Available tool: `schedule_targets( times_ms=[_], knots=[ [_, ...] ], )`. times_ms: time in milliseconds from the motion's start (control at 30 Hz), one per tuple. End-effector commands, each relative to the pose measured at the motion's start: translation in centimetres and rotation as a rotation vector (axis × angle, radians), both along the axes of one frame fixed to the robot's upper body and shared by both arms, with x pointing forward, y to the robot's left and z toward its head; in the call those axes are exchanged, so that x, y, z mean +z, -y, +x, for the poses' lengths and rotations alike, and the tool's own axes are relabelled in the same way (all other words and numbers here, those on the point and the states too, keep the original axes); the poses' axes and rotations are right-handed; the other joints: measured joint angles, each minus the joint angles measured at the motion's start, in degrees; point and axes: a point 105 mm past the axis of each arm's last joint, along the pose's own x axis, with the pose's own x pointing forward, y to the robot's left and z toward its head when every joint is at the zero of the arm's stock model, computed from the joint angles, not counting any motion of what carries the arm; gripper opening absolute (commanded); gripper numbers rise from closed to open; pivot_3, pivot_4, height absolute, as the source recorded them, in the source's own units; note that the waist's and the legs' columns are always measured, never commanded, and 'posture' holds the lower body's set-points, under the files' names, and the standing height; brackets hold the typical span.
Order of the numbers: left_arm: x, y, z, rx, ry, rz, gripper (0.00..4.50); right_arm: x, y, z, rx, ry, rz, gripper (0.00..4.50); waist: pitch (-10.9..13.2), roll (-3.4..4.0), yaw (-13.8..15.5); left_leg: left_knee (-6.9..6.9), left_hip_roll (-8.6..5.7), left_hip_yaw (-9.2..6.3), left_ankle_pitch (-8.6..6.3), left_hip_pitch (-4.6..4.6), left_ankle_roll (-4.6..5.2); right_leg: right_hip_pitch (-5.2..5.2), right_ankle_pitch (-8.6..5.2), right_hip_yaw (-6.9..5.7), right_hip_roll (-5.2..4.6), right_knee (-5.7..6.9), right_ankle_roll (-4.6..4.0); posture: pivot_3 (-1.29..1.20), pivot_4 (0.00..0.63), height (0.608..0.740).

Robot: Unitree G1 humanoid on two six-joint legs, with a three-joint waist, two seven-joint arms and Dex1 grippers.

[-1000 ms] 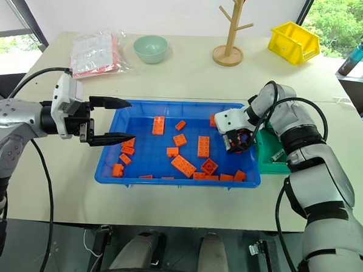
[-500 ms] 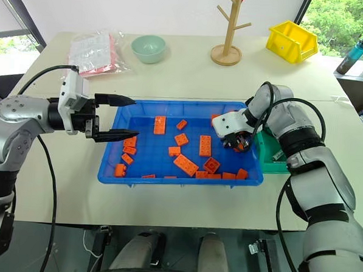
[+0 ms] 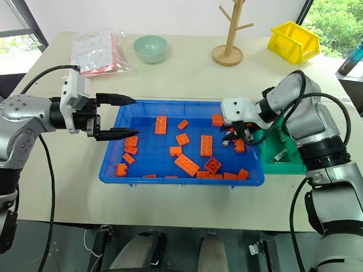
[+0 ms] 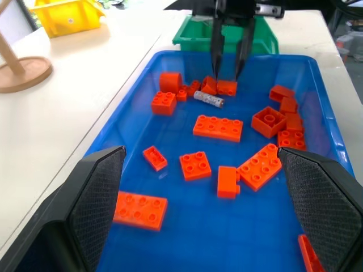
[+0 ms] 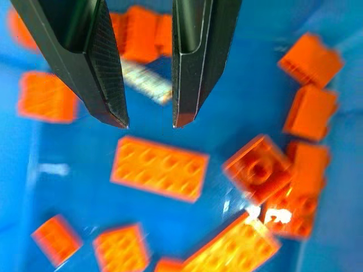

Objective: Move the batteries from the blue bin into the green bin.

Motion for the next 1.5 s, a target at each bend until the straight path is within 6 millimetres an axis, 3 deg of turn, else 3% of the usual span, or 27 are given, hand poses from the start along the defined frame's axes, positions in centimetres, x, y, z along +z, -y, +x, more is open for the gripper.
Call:
schedule_targets(
  times_ms=[33, 267, 367, 433, 700, 900, 1000, 1133, 1167, 1333, 1500],
  knots=[
    [1.2, 0.3, 0.0, -0.019, 0.057, 0.002, 4.5, 0.5, -0.3, 1.0, 0.076, 0.141, -0.063, 1.23, 0.0, 0.0, -0.3, 0.0, 0.03, 0.02, 0.0, 0.0, 0.0, -0.01, 0.0, 0.0, 0.02, 0.0, 0.0, 0.0, 0.15, 0.719],
    [1.4, 0.2, -0.2, -0.015, 0.067, 0.005, 4.5, -1.0, -0.3, 2.2, 0.212, 0.209, -0.204, 1.23, 0.0, 0.0, -1.3, -0.02, 0.06, 0.06, 0.01, 0.0, -0.01, -0.06, 0.0, -0.01, 0.04, 0.04, 0.0, 0.0, 0.15, 0.719],
    [1.5, -0.1, -0.3, -0.001, 0.073, 0.005, 4.5, -1.2, -0.2, 2.8, 0.245, 0.227, -0.241, 2.09, 0.0, 0.0, -1.3, -0.02, 0.06, 0.05, 0.01, 0.0, -0.01, -0.06, 0.0, -0.01, 0.04, 0.03, 0.0, 0.0, 0.15, 0.719],
    [1.4, -0.3, -0.4, 0.008, 0.074, 0.004, 4.5, -1.2, -0.2, 3.1, 0.26, 0.244, -0.259, 3.05, 0.0, 0.0, -1.3, -0.02, 0.05, 0.04, 0.01, 0.0, -0.01, -0.05, 0.0, -0.01, 0.05, 0.02, 0.0, 0.0, 0.15, 0.719],
    [1.3, -0.6, -0.7, 0.031, 0.078, -0.003, 4.5, -1.5, -0.1, 3.7, 0.295, 0.252, -0.281, 3.05, 0.0, 0.0, -1.3, -0.03, 0.05, 0.01, 0.01, 0.0, -0.01, -0.05, 0.0, -0.01, 0.06, 0.01, 0.0, 0.0, 0.15, 0.719],
    [1.5, -0.5, -0.5, 0.036, 0.084, -0.01, 4.5, -3.7, -0.8, 3.1, 0.332, 0.2, -0.26, 3.05, 0.0, -0.04, -1.4, -0.04, 0.07, -0.01, 0.01, 0.03, -0.01, 0.01, 0.0, -0.01, 0.09, 0.0, 0.0, 0.0, 0.15, 0.719],
    [1.7, -0.5, -0.4, 0.039, 0.087, -0.014, 4.5, -4.5, -1.1, 2.7, 0.346, 0.176, -0.248, 2.23, -0.1, -0.1, -1.4, -0.04, 0.07, -0.03, 0.01, 0.08, -0.01, 0.04, 0.0, -0.01, 0.1, 0.01, 0.0, 0.0, 0.15, 0.719],
    [1.9, -0.6, -0.3, 0.041, 0.09, -0.016, 4.5, -4.9, -1.6, 2.3, 0.346, 0.162, -0.215, 0.25, -0.1, -0.09, -1.4, -0.04, 0.06, -0.03, 0.01, 0.09, -0.01, 0.07, 0.0, -0.01, 0.1, 0.01, 0.0, 0.0, 0.15, 0.719],
    [1.9, -0.6, -0.3, 0.041, 0.091, -0.016, 4.5, -4.8, -1.7, 2.3, 0.341, 0.164, -0.207, 0.02, -0.1, -0.09, -1.3, -0.03, 0.06, -0.03, 0.01, 0.09, -0.01, 0.06, 0.0, -0.01, 0.09, 0.01, 0.0, 0.0, 0.15, 0.719],
    [2.1, -0.6, -0.2, 0.038, 0.093, -0.017, 4.5, -3.5, -2.4, 2.2, 0.299, 0.168, -0.122, 0.01, -0.1, -0.09, -1.3, -0.03, 0.06, -0.03, 0.01, 0.09, -0.02, 0.06, 0.0, -0.01, 0.09, 0.01, 0.0, 0.0, 0.15, 0.719],
    [2.0, -0.5, -0.1, 0.033, 0.09, -0.016, 4.5, 1.5, -3.8, 2.5, 0.112, 0.142, 0.145, 0.01, 0.0, -0.03, -1.3, -0.02, 0.05, -0.01, 0.01, 0.07, -0.01, 0.05, 0.0, -0.01, 0.07, 0.04, 0.0, 0.0, 0.15, 0.719]
  ],
)
